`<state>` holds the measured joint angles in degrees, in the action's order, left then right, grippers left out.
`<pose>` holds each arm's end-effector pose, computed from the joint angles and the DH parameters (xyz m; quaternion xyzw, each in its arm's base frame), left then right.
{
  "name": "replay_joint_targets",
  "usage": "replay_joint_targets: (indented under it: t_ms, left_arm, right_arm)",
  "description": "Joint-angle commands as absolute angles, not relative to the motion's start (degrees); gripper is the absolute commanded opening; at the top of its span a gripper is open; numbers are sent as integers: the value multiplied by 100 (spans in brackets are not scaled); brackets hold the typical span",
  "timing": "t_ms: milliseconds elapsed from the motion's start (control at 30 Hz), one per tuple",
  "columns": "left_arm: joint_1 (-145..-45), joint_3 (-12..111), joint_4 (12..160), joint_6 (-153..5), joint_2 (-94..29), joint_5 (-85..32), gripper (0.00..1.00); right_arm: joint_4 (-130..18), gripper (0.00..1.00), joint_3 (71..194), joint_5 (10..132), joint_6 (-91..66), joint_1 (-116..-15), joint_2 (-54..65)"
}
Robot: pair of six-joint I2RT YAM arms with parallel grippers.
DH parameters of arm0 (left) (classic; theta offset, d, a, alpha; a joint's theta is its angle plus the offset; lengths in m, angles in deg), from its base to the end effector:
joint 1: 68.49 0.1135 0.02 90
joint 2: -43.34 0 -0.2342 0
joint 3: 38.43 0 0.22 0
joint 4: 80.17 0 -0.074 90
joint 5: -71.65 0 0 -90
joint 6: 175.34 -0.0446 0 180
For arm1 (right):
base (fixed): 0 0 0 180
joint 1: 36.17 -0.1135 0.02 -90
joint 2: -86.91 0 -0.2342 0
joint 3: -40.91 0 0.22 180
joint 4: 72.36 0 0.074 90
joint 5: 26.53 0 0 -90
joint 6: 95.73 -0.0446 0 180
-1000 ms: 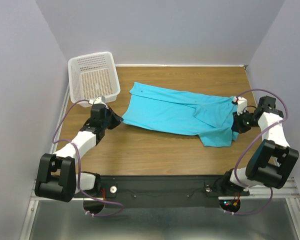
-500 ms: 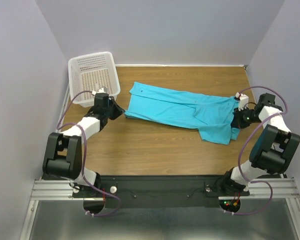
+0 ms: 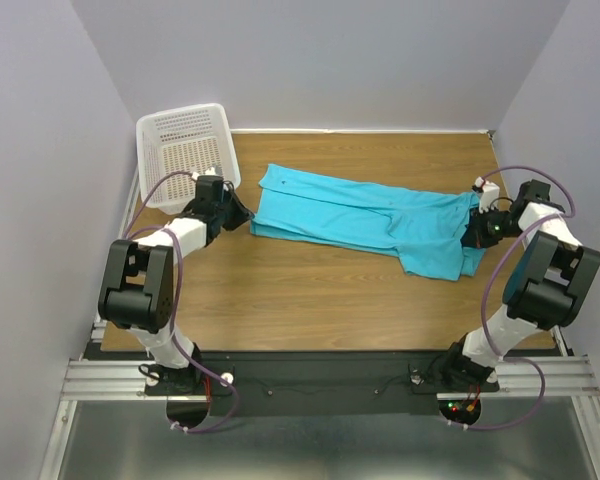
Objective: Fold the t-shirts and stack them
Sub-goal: Fold the tshirt
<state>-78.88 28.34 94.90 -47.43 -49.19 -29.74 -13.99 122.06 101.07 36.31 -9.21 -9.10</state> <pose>0.3227 -0.0681 0.1918 -0.1580 0.8516 -0.2801 0.4140 0.2697 -0.1066 0.1853 -0.1695 0.9223 0.1846 0.2943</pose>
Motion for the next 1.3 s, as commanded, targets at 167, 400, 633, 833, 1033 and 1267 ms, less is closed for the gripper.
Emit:
replay_joint_targets:
  t_ms: [167, 400, 633, 833, 1033, 1267]
  left_arm:
    - [-7877, 3347, 9490, -4931, -5351, -3135, 0]
    - [-7895, 3655, 9490, -4922, -5544, -3092, 0]
    - [-7948, 3910, 9464, -4922, -5764, -3074, 0]
    - [-7974, 4077, 9446, -4931, -5931, -3065, 0]
    - [-7983, 4226, 9402, -4949, -6072, -3047, 0]
    - [-7991, 4340, 9393, -4966, -6151, -3030, 0]
  right_arm:
    - [-1716, 1, 12485, 10126, 3400, -875, -1047]
    - [-1945, 1, 12319, 10003, 3180, -875, -1056]
    - [-2182, 1, 12090, 9906, 2987, -875, -907]
    - [-2340, 1, 12002, 9792, 2872, -875, -898]
    - [-2498, 1, 12011, 9739, 2670, -875, -915]
    - [-2560, 1, 11975, 9660, 2644, -875, -977]
